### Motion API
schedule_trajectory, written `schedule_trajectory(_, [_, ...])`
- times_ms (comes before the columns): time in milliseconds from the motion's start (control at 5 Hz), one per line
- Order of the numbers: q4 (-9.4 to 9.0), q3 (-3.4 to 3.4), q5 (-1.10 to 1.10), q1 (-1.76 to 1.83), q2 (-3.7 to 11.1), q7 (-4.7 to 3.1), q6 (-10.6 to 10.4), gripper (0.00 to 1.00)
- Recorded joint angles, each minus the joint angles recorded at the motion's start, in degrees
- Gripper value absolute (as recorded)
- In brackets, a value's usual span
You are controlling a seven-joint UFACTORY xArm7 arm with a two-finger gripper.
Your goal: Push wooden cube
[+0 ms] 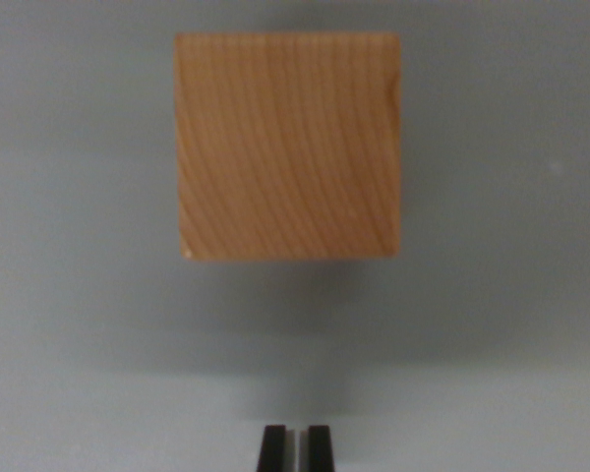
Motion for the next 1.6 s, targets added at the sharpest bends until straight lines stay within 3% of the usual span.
schedule_trajectory(200, [0.0,0.0,0.0,0.0,0.0,0.0,0.0,1.0])
schedule_trajectory(400, [1.73,-0.08,-0.01,-0.05,1.11,-0.2,0.61,1.0])
schedule_trajectory(600, [1.73,-0.08,-0.01,-0.05,1.11,-0.2,0.61,1.0])
schedule_trajectory(800, [3.78,-0.18,-0.02,-0.11,2.43,-0.43,1.34,1.0])
schedule_trajectory(1000, [3.78,-0.18,-0.02,-0.11,2.43,-0.43,1.34,1.0])
schedule_trajectory(1200, [6.11,-0.29,-0.03,-0.17,3.92,-0.69,2.17,1.0])
schedule_trajectory(1400, [6.11,-0.29,-0.03,-0.17,3.92,-0.69,2.17,1.0])
schedule_trajectory(1600, [8.5,-0.4,-0.04,-0.24,5.45,-0.96,3.01,1.0])
